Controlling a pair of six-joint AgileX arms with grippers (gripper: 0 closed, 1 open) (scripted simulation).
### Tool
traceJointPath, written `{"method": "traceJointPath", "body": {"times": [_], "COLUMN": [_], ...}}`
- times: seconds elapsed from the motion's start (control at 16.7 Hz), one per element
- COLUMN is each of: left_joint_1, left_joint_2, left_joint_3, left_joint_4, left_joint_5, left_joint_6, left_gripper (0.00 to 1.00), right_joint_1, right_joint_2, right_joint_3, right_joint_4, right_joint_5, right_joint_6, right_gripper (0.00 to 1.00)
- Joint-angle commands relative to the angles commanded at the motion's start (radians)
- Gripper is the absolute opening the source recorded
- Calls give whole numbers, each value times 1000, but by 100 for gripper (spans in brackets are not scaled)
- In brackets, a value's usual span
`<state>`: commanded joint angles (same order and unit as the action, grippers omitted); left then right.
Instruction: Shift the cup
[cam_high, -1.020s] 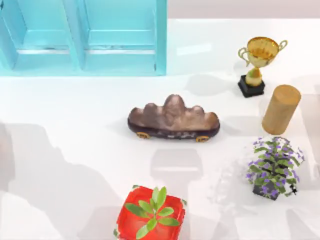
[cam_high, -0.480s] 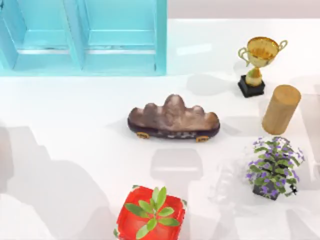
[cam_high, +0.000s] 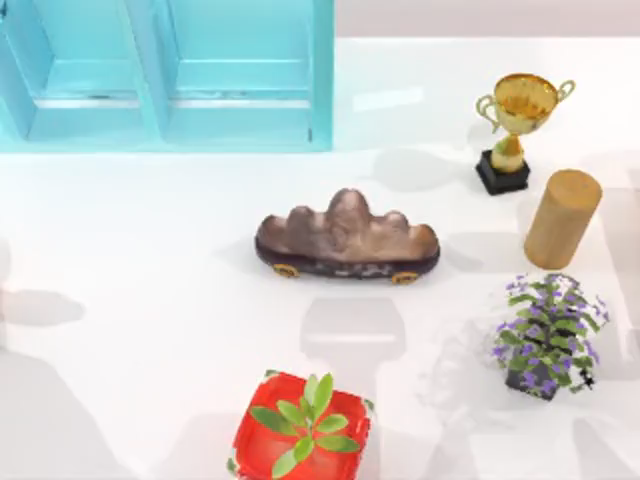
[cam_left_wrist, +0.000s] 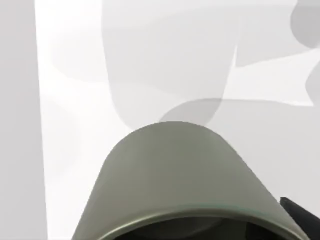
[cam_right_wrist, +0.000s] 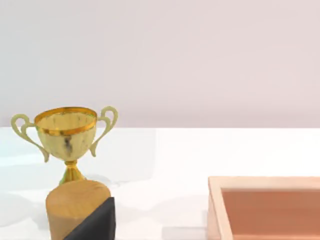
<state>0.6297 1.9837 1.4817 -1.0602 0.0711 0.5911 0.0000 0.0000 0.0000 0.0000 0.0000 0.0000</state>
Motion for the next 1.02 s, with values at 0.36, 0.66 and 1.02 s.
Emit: {"method": "traceJointPath", "body": {"times": [0.36,0.66,1.02], "left_joint_1": [-127,-130,-130], "left_joint_2": [45,46,46], "left_joint_3": [-69,-69,-69], "left_joint_4": [94,94,94], "left_joint_5": [-12,-12,-12], "left_joint_6": [-62,-64,-64], "left_gripper": [0,8,53], "right_joint_1": [0,0,0], "right_joint_2": [0,0,0], "right_joint_3": [0,0,0], "right_joint_4": [0,0,0], "right_joint_5": [0,0,0], "right_joint_6": [0,0,0], "right_gripper": [100,100,100]}}
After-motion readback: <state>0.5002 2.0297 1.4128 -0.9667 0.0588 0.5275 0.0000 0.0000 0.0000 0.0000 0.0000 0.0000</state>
